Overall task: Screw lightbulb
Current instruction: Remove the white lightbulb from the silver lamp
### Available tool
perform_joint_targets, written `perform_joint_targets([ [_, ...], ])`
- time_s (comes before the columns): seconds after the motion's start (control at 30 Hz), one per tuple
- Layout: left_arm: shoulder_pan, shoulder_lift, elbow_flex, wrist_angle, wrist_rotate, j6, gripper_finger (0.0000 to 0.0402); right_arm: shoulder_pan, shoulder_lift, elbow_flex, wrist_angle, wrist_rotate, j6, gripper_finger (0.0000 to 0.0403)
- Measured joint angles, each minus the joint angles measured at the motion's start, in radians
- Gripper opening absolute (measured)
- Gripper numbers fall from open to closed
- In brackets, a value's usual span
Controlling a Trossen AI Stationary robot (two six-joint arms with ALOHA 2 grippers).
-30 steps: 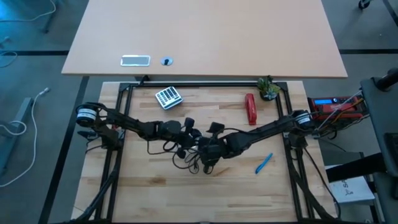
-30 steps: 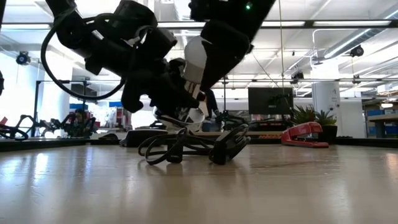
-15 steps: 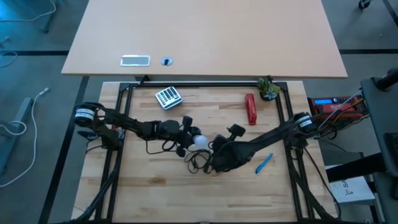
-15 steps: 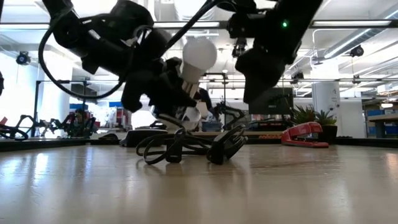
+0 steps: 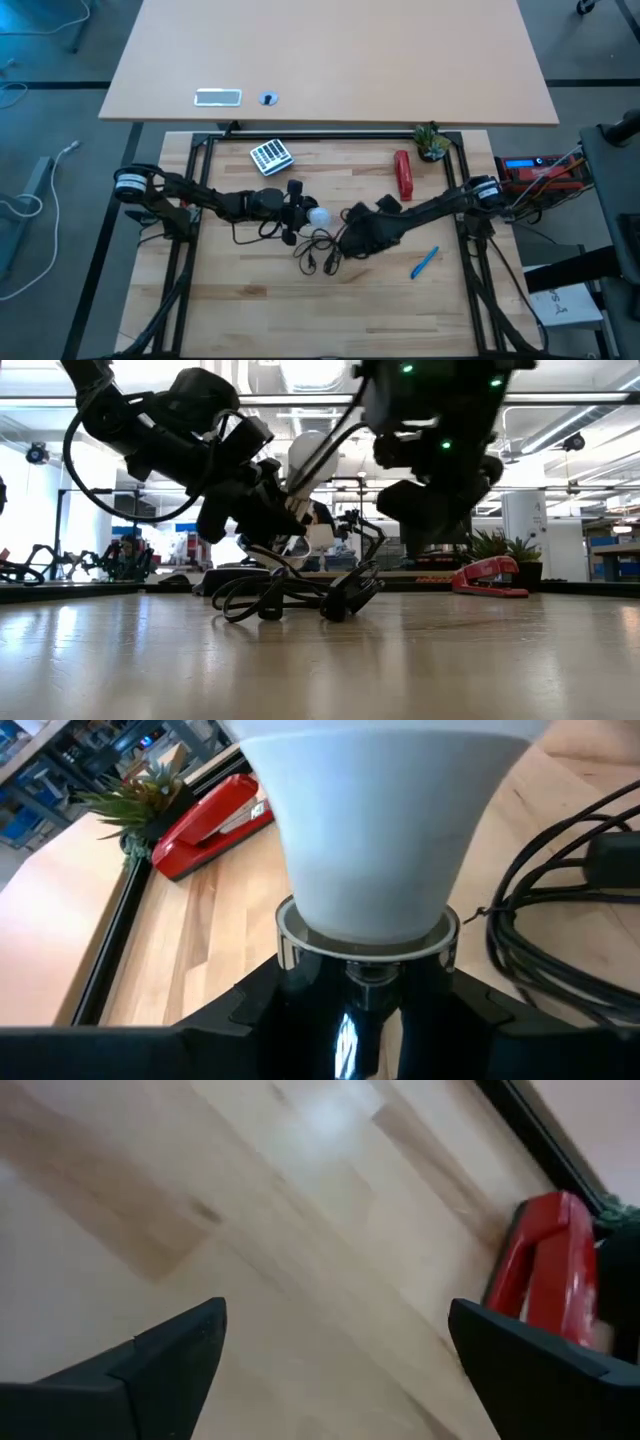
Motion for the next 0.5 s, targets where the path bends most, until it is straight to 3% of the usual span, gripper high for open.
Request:
perform_joint_targets([
  [0.2,0.009,0.000,-0.024,0.032,0.001,0.000,0.0162,0.042,-0.129,-0.007,0.008,0.017,-0.051,0.0360],
  [0.43,0.004,0.000,-0.018,0.075,0.023,-0.010,0.0162,0.109,-0.340,-0.034,0.272,-0.008,-0.356,0.0360],
  [0.5,-0.005,-0.001,-0.010,0.073,-0.043,-0.006,0.0162,0.131,-0.370,-0.046,0.348,-0.011,-0.479,0.0359],
])
